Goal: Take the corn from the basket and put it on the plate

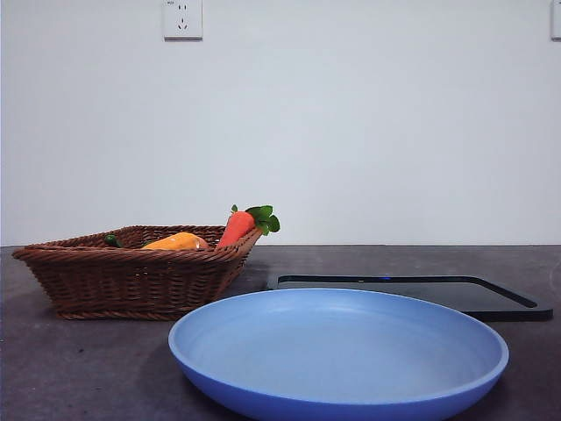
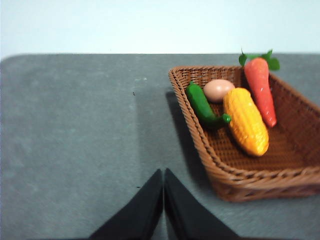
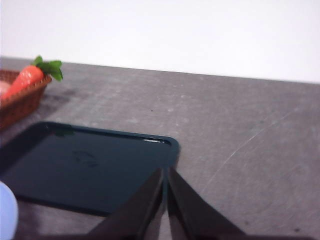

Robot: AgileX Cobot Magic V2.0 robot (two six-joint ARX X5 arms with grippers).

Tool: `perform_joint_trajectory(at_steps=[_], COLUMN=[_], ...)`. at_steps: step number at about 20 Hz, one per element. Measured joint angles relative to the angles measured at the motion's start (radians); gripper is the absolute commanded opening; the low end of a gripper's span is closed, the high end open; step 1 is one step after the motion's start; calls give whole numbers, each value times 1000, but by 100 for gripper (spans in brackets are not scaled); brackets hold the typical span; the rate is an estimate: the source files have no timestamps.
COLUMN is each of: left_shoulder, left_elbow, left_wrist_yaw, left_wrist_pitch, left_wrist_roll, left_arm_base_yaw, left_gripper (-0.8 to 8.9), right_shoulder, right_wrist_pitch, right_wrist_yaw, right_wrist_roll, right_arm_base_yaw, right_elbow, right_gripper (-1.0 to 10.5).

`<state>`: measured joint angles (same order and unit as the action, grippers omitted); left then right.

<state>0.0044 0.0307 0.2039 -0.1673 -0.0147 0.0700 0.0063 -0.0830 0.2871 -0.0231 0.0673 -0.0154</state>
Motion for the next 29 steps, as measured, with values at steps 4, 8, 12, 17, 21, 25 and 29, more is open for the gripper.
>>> perform_joint_trajectory(at_steps=[4, 8, 12, 17, 21, 25, 29], left_shoulder=[0, 0, 0, 2, 21, 79, 164], left_elbow=[0, 0, 2, 41, 134, 240, 360], left_wrist_yaw=[0, 2, 44, 118, 136, 177, 224], left_wrist_pitch=[0, 0, 0, -60, -139, -199, -259], left_wrist_roll=[-143, -278, -381, -454, -472, -472, -446], left_arm_base_yaw=[0, 0, 0, 0, 0, 0, 0], left_gripper=[6, 6, 6, 6, 6, 6, 6], right_shoulder=[0, 0, 0, 0, 21, 98, 208], right_wrist_pitch=[-6, -5, 50, -6, -71, -179, -308], right_wrist_yaw=[0, 8, 52, 52, 52, 53, 96], right_wrist_roll=[-122, -234, -326, -395, -402, -374, -316], right_arm_base_yaw=[0, 0, 0, 0, 0, 0, 0], right_elbow=[0, 0, -4, -69, -188, -315, -431], right_gripper=[2, 2, 2, 2, 2, 2, 2])
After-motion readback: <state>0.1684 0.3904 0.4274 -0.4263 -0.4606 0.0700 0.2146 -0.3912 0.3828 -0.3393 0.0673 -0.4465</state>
